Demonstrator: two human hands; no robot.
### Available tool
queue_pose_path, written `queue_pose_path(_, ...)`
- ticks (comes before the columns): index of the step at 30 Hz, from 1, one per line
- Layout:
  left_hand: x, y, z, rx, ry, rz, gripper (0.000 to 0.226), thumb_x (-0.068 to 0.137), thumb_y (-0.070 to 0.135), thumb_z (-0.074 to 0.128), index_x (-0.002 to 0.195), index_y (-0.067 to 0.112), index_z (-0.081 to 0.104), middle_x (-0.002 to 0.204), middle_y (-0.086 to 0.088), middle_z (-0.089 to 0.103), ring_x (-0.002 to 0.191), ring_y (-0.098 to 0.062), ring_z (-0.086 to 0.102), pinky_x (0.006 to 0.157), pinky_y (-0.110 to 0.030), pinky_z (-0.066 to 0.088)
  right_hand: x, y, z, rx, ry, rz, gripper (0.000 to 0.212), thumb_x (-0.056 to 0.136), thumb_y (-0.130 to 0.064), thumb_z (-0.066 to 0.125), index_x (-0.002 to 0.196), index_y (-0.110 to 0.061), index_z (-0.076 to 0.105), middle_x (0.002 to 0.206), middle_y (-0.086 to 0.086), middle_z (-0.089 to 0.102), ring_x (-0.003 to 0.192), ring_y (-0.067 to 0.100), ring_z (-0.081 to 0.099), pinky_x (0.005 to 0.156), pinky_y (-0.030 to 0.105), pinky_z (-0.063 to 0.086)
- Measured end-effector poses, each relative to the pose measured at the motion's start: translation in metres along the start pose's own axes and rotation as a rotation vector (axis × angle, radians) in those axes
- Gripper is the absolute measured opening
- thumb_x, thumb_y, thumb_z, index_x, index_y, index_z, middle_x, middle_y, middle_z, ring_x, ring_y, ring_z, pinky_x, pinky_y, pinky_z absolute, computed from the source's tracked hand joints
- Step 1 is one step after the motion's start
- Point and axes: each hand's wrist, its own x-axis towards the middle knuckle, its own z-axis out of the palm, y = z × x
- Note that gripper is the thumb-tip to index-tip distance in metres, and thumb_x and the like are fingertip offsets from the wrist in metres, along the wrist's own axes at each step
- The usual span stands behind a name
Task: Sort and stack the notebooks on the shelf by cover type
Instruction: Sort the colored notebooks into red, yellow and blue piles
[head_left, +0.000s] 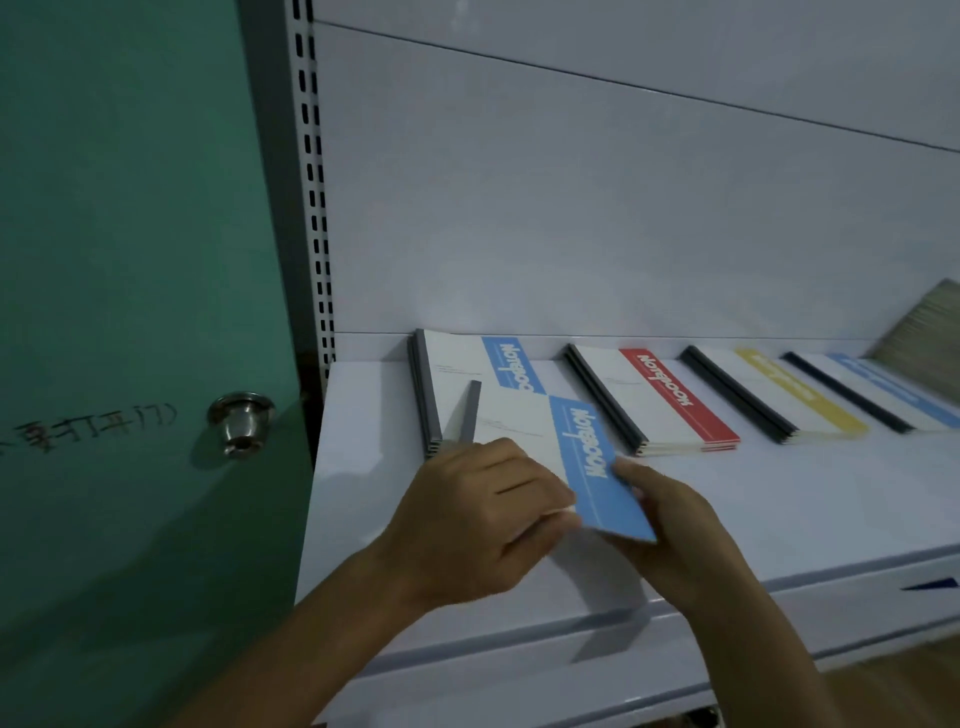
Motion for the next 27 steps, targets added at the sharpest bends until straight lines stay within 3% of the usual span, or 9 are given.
queue_pose_path(4,0.004,-0.007,0.004,-0.375,0.171,-0.422,0.034,0.093,0.039,0.045,0.088,0.017,0.071,0.087,0.007,0.071,0.081,-0.009,0.066,0.066,-0.034,0.054,-0.007,-0.002,-0.018,-0.065,0.051,-0.074,0.025,0.092,-0.012,0.054,0.113,-0.001,0.061,0.097,0.018,0.071,0.078,0.027,0.069,0.065,0.037,0.055)
queue_pose_path(7,0.01,-0.037,0.01,-0.338,0.33,-0.796,0.02,0.096,0.033,0.045,0.107,0.027,0.06,0.109,0.01,0.065,0.102,-0.006,0.059,0.084,-0.034,0.052,-0.012,0.0,-0.025,-0.113,0.103,-0.124,0.017,0.093,-0.016,0.054,0.106,-0.01,0.064,0.087,0.009,0.074,0.068,0.019,0.07,0.056,0.03,0.053)
queue_pose_path(8,0.013,-0.049,0.012,-0.313,0.313,-0.921,0.02,0.096,0.028,0.048,0.116,0.026,0.055,0.12,0.007,0.06,0.112,-0.01,0.054,0.092,-0.038,0.049,-0.013,0.001,-0.026,-0.121,0.112,-0.135,0.016,0.094,-0.017,0.053,0.104,-0.012,0.065,0.086,0.008,0.074,0.067,0.018,0.07,0.056,0.03,0.053)
queue_pose_path(10,0.014,-0.068,0.016,-0.309,0.196,-1.135,0.049,0.091,0.022,0.059,0.137,0.018,0.041,0.137,-0.001,0.048,0.127,-0.02,0.043,0.104,-0.042,0.04,-0.016,0.002,-0.023,-0.135,0.12,-0.149,0.017,0.095,-0.018,0.052,0.103,-0.014,0.066,0.088,0.008,0.074,0.067,0.019,0.069,0.059,0.033,0.052)
queue_pose_path(13,0.008,-0.082,0.019,-0.457,0.057,-1.322,0.062,0.084,0.021,0.069,0.138,0.017,0.038,0.135,-0.005,0.051,0.119,-0.023,0.05,0.099,-0.037,0.042,-0.019,0.005,-0.017,-0.149,0.154,-0.168,0.018,0.096,-0.02,0.052,0.105,-0.014,0.066,0.089,0.008,0.074,0.071,0.022,0.068,0.064,0.037,0.054)
queue_pose_path(17,0.0,-0.084,0.02,-0.611,-0.003,-1.35,0.034,0.092,0.015,0.057,0.126,0.016,0.049,0.125,-0.002,0.059,0.103,-0.018,0.057,0.084,-0.028,0.045,-0.018,0.009,-0.012,-0.146,0.194,-0.185,0.018,0.096,-0.019,0.052,0.104,-0.015,0.067,0.088,0.007,0.074,0.072,0.023,0.068,0.062,0.036,0.053)
queue_pose_path(20,0.001,-0.084,0.015,-0.622,0.027,-1.355,0.029,0.095,0.01,0.051,0.123,0.015,0.052,0.121,-0.004,0.06,0.102,-0.021,0.057,0.086,-0.034,0.049,-0.018,0.015,-0.009,-0.105,0.223,-0.179,0.018,0.096,-0.02,0.052,0.104,-0.015,0.067,0.087,0.006,0.074,0.075,0.023,0.068,0.064,0.037,0.053)
queue_pose_path(24,-0.005,-0.078,0.007,-0.566,0.169,-1.329,0.034,0.093,0.0,0.043,0.123,0.013,0.054,0.116,-0.005,0.06,0.098,-0.02,0.056,0.063,-0.022,0.044,-0.024,0.016,-0.01,-0.065,0.206,-0.177,0.017,0.097,-0.02,0.051,0.104,-0.015,0.066,0.087,0.005,0.074,0.073,0.021,0.068,0.062,0.035,0.052)
queue_pose_path(27,-0.004,-0.065,-0.002,-0.545,0.396,-1.241,0.038,0.093,-0.005,0.039,0.117,0.018,0.056,0.11,-0.001,0.061,0.098,-0.017,0.056,0.065,-0.019,0.042,-0.028,0.012,-0.018,-0.067,0.203,-0.201,0.018,0.098,-0.02,0.05,0.108,-0.015,0.064,0.092,0.007,0.073,0.078,0.023,0.066,0.066,0.036,0.052)
